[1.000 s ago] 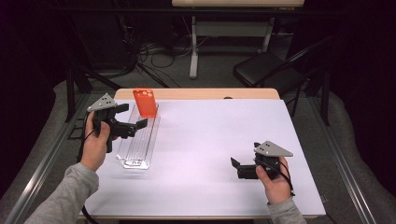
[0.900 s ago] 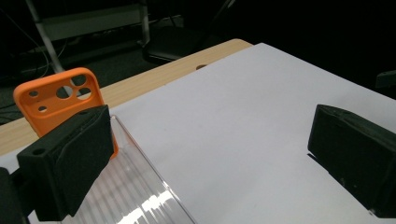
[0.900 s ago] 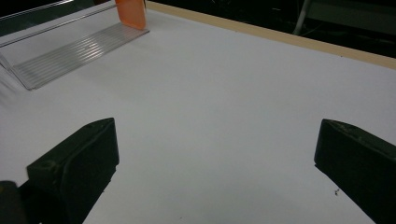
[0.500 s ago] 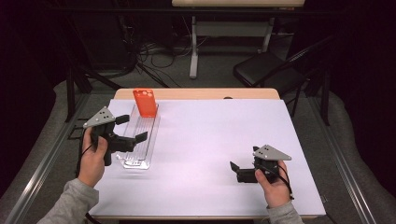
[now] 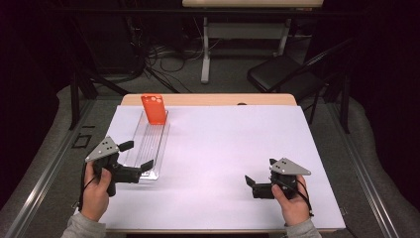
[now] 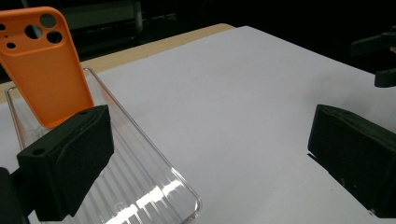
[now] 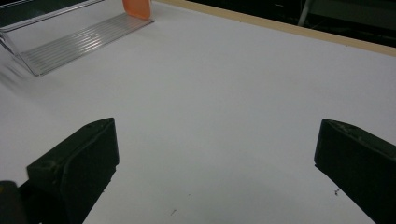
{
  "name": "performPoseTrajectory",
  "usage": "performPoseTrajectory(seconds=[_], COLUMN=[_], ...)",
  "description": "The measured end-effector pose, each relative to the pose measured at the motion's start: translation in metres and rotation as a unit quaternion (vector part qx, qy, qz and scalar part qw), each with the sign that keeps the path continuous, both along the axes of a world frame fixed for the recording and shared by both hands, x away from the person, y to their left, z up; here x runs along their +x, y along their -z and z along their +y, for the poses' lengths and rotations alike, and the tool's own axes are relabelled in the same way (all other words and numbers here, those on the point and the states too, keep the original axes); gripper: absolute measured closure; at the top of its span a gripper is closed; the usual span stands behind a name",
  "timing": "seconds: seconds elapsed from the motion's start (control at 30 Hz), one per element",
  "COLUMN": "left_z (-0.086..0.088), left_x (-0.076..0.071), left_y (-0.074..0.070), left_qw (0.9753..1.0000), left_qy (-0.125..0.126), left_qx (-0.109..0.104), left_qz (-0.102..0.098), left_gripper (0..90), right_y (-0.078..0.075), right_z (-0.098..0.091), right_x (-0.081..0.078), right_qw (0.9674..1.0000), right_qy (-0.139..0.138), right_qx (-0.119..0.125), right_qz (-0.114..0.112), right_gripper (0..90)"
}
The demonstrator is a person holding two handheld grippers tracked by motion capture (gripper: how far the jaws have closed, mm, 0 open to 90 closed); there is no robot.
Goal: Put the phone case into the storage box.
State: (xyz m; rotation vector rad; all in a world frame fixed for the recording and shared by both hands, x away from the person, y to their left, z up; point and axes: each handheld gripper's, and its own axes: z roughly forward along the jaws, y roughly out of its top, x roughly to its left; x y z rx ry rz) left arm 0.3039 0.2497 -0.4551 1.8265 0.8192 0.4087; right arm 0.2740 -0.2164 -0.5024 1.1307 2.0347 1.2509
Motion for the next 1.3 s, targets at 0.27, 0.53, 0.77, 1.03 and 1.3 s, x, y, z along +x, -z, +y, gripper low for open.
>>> performPoseTrajectory(seconds=[0.27, 0.53, 0.77, 1.03, 1.3], left_z=[0.003, 0.006, 0.01, 0.016, 0.029], left_x=[-0.007, -0.011, -0.012, -0.015, -0.021], left_y=[0.013, 0.025, 0.037, 0.046, 0.055], left_qw=[0.9999, 0.9999, 1.0, 0.9999, 0.9995], left_qy=[-0.006, -0.005, -0.007, -0.013, -0.029], left_qx=[-0.011, -0.007, -0.004, -0.005, -0.014], left_qz=[0.001, -0.006, -0.002, 0.001, 0.003], left_gripper=[0.6, 0.7, 0.7, 0.7, 0.7], right_y=[0.003, 0.01, 0.014, 0.019, 0.024], right_z=[-0.003, -0.009, -0.013, -0.016, -0.017], right_x=[-0.004, -0.008, -0.01, -0.013, -0.013], right_qw=[1.0, 0.9999, 0.9999, 0.9997, 0.9996], right_qy=[0.002, 0.01, 0.015, 0.023, 0.028], right_qx=[-0.004, -0.004, -0.003, -0.004, -0.001], right_qz=[0.001, 0.002, 0.002, 0.002, 0.003], right_gripper=[0.0, 0.0, 0.0, 0.0, 0.0])
